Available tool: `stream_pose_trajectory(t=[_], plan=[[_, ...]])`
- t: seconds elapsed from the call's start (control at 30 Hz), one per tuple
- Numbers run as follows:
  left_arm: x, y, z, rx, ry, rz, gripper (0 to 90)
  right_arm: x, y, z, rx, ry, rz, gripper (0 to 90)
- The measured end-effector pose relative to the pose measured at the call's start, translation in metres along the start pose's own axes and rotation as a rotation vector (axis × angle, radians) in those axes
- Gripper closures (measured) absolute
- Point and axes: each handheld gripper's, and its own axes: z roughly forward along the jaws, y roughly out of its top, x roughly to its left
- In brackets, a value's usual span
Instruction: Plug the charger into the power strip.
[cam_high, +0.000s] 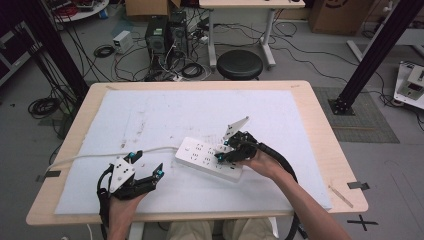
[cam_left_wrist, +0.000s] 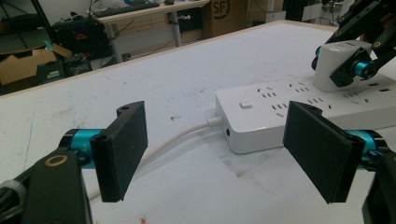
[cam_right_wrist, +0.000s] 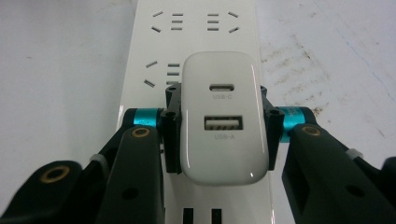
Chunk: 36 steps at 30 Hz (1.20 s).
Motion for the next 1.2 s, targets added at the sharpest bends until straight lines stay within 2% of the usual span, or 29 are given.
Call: stream_pose_trajectory(t=[0.33,0.7,0.77,0.83,0.9,0.97,1.07,1.13,1.2], plan=[[0.001,0.0,-0.001,-0.007,0.008,-0.004,22.0,0.002,0.003,0.0,0.018,-0.013,-0.002,63.6],[0.003,0.0,-0.004,-0.009,0.012,-0.01,22.0,0.0,0.002,0.0,0.014,0.003,0.015,61.3],[0.003,0.0,-0.004,-0.01,0.012,-0.01,22.0,-0.002,0.001,0.0,0.023,0.016,0.031,55.2],[0.003,0.0,-0.003,-0.012,0.012,-0.01,22.0,-0.002,0.0,0.001,0.025,-0.009,0.043,45.2],[0.003,0.0,-0.003,-0.011,0.01,-0.01,22.0,-0.003,-0.001,-0.001,0.018,-0.011,0.057,39.6],[0.003,0.0,-0.002,-0.01,0.007,-0.008,22.0,-0.003,0.0,-0.004,0.0,-0.028,0.052,35.2],[0.003,0.0,-0.002,-0.011,0.007,-0.008,22.0,-0.002,0.0,-0.006,-0.009,-0.029,0.044,28.3],[0.003,0.0,-0.002,-0.01,0.008,-0.008,22.0,-0.002,-0.001,-0.007,-0.001,-0.036,0.054,21.7],[0.004,0.0,-0.003,-0.01,0.011,-0.007,22.0,-0.002,-0.005,-0.01,-0.021,-0.043,0.072,21.6]])
